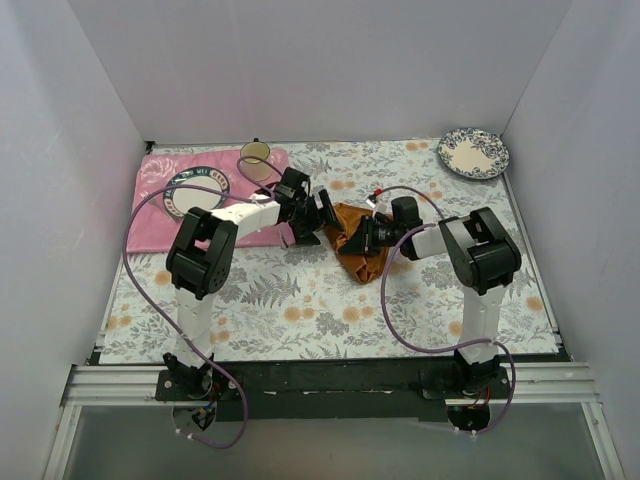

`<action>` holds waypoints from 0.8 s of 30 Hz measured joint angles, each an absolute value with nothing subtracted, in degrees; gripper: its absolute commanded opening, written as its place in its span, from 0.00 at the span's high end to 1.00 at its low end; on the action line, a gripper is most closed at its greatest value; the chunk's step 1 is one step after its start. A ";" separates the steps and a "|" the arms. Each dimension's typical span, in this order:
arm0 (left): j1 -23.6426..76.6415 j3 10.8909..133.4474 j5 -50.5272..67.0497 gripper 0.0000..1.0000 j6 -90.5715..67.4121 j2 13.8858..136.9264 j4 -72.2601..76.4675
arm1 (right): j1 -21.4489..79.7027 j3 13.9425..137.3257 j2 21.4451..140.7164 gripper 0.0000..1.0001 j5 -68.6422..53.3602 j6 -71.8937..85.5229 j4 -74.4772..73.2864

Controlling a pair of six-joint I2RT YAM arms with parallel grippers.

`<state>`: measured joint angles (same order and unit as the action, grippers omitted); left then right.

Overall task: Fold the napkin, place the utensils inside, and roll it up
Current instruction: Roll the napkin with the utensil

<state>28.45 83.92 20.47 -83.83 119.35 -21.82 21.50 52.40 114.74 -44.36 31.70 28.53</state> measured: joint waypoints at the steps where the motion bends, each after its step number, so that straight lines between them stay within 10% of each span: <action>1: 28.45 82.96 20.27 0.19 -84.14 118.74 -21.34 | 20.88 51.53 115.57 0.99 -45.76 34.46 31.40; 20: 26.74 75.31 30.96 0.30 -99.13 120.99 -0.82 | 18.02 46.98 123.74 0.99 -53.28 63.13 60.25; 24: 26.74 75.35 31.75 0.51 -101.08 122.15 1.17 | 18.00 46.98 124.62 0.99 -53.28 65.23 62.15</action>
<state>26.74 75.35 31.75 -101.08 122.15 1.17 18.00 46.98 124.62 -53.28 65.23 62.15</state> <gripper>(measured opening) 0.662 0.223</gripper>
